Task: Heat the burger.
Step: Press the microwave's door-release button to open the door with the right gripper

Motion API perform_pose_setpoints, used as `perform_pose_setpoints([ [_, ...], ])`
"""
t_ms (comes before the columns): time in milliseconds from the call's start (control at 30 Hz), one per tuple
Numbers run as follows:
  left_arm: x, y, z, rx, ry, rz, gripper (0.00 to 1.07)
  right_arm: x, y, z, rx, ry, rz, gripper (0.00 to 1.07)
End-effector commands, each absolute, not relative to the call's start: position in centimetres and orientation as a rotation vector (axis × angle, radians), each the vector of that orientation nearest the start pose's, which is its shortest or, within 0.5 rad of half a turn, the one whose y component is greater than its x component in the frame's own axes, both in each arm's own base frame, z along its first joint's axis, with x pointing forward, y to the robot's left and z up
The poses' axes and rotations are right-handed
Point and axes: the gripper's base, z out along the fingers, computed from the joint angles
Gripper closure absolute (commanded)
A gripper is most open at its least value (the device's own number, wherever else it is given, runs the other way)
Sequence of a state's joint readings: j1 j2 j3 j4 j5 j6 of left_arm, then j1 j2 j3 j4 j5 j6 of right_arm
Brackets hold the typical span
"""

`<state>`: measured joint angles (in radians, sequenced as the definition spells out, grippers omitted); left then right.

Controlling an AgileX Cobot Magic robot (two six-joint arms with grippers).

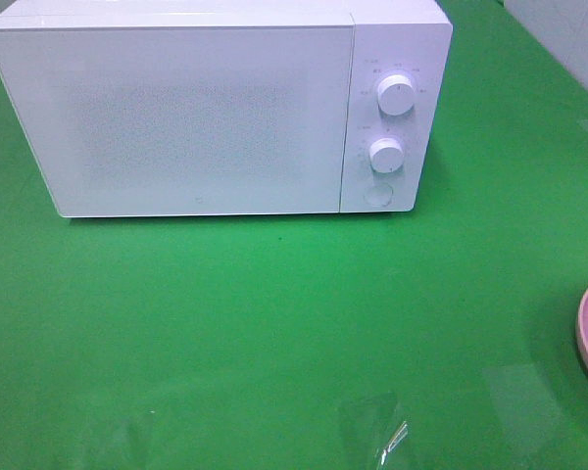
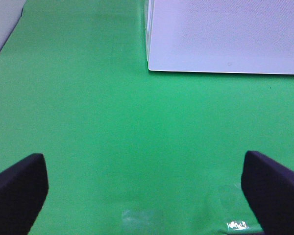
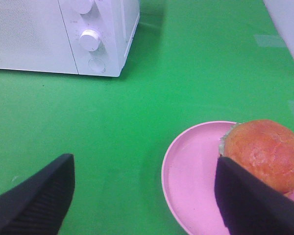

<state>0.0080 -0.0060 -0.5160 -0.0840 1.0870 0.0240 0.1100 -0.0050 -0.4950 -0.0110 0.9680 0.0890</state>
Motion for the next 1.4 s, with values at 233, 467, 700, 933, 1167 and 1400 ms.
perform_pose_setpoints([
  [233,-1.1,-0.7,28.1,0.022,2.013,-0.085,0.05,-0.4,-0.1,28.3,-0.022,1.921,0.115,0.32],
  [467,-1.1,-0.7,28.1,0.022,2.013,-0.085,0.05,-0.4,-0.1,28.3,-0.022,1.921,0.115,0.32],
  [700,-1.1,-0.7,28.1,0.024,2.013,-0.083,0.05,0.6,0.0,29.8,-0.019,1.881,0.121,0.32],
  [933,-1.1,-0.7,28.1,0.024,2.013,-0.083,0.05,3.1,0.3,30.9,-0.020,1.858,0.123,0.32],
  [1167,-1.1,-0.7,28.1,0.024,2.013,-0.083,0.05,6.1,0.6,31.5,-0.022,1.845,0.124,0.32],
  [1400,-1.1,-0.7,28.1,0.024,2.013,-0.083,0.05,8.5,0.9,30.7,-0.023,1.835,0.126,0.32],
])
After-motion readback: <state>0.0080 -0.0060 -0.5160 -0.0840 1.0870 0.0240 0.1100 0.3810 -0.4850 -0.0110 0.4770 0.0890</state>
